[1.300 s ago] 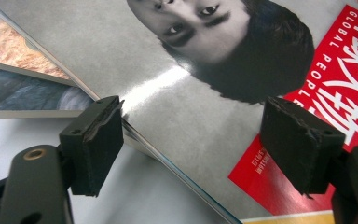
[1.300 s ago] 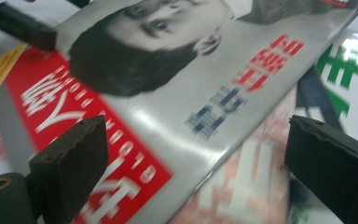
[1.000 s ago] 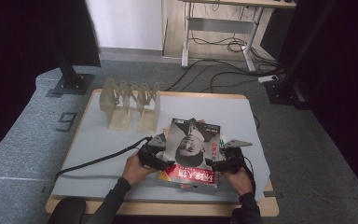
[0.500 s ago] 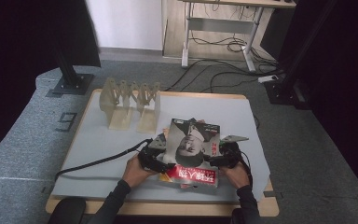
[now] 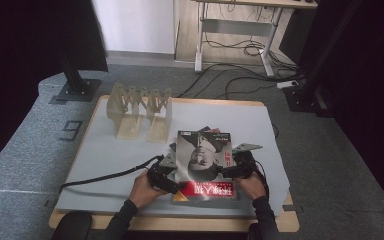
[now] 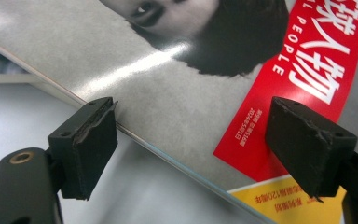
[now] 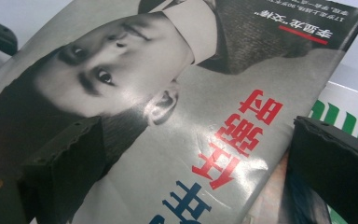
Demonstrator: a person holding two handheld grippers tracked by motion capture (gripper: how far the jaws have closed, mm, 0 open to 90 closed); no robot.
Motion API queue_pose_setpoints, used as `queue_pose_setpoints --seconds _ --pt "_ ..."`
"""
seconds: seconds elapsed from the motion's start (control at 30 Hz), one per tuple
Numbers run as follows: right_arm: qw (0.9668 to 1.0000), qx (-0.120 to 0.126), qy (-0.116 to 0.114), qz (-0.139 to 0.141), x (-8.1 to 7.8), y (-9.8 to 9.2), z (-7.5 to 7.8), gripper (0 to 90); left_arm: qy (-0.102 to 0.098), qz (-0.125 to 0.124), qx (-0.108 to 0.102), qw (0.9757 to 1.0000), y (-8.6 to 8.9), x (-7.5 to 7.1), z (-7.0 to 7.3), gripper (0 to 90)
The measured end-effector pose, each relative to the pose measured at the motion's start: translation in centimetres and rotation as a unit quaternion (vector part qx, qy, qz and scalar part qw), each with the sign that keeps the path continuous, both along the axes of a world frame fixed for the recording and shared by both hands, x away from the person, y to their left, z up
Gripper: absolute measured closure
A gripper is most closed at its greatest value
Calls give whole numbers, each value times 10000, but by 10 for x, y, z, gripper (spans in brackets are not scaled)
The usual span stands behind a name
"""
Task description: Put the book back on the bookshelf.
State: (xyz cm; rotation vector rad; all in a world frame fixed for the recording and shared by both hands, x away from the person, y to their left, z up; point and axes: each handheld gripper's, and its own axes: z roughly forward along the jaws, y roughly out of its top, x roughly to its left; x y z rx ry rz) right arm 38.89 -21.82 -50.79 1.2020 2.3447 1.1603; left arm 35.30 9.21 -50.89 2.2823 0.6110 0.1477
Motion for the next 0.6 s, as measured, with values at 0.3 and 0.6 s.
queue_pose_setpoints --seconds 0.3,0.6 --pt "9999 -160 -20 -27 3 5 1 30 123 -154 -113 9997 -1 -14 -1 190" --pt "9997 -239 -44 -49 6 9 2 22 356 -322 -313 9984 -3 -23 -2 199"
